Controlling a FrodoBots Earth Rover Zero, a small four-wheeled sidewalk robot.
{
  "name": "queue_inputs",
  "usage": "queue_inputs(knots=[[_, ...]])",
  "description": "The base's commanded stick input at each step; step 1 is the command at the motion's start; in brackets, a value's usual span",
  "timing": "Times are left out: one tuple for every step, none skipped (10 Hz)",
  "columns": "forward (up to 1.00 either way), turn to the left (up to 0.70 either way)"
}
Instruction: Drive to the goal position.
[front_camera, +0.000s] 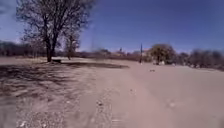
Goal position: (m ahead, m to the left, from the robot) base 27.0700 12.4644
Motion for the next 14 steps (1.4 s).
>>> queue_inputs(knots=[[1.00,0.00],[1.00,0.00],[1.00,0.00],[1.00,0.00],[1.00,0.00],[1.00,0.00],[1.00,0.00],[1.00,0.00],[1.00,0.00],[1.00,0.00],[1.00,0.00],[1.00,0.00],[1.00,0.00],[1.00,0.00]])
